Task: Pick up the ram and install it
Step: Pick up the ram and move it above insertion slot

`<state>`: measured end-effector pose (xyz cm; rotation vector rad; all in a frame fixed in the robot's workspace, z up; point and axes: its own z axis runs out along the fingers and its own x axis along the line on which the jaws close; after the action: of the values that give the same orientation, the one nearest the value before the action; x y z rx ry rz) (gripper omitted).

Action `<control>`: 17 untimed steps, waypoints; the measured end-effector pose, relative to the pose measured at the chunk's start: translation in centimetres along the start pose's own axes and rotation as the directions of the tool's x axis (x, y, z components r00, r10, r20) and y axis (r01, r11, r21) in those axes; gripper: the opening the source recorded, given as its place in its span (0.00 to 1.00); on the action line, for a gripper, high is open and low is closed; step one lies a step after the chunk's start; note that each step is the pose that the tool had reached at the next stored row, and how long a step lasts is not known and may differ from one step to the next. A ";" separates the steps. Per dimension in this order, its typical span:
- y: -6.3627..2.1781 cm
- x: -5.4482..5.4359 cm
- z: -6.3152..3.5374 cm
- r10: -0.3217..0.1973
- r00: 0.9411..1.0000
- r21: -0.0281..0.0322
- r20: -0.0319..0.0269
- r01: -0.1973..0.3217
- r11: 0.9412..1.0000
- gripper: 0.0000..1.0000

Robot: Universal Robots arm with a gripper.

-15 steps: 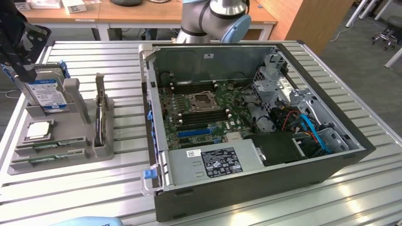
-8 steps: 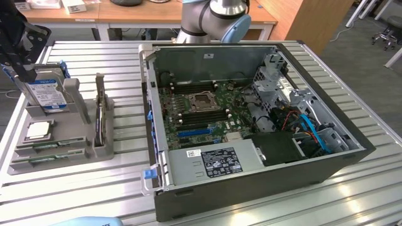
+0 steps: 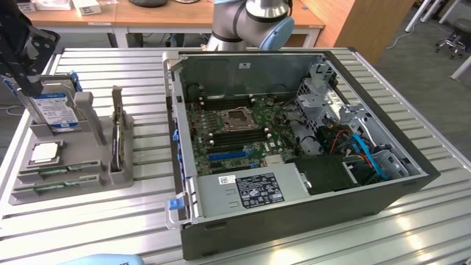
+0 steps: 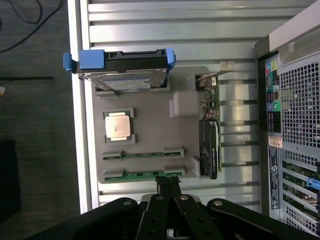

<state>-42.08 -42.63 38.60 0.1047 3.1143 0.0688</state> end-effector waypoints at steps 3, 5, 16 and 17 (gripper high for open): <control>0.00 0.0 0.01 -0.028 1.000 -0.001 -0.001 0.028 1.000 0.11; 0.00 0.0 0.01 -0.053 0.999 -0.001 -0.002 0.053 0.999 0.11; 0.00 0.0 0.03 -0.207 0.978 -0.006 -0.009 0.207 0.978 0.11; 0.00 0.0 0.04 -0.222 0.975 -0.006 -0.009 0.222 0.975 0.11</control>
<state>-42.08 -42.63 38.56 -0.2447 3.1115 0.0729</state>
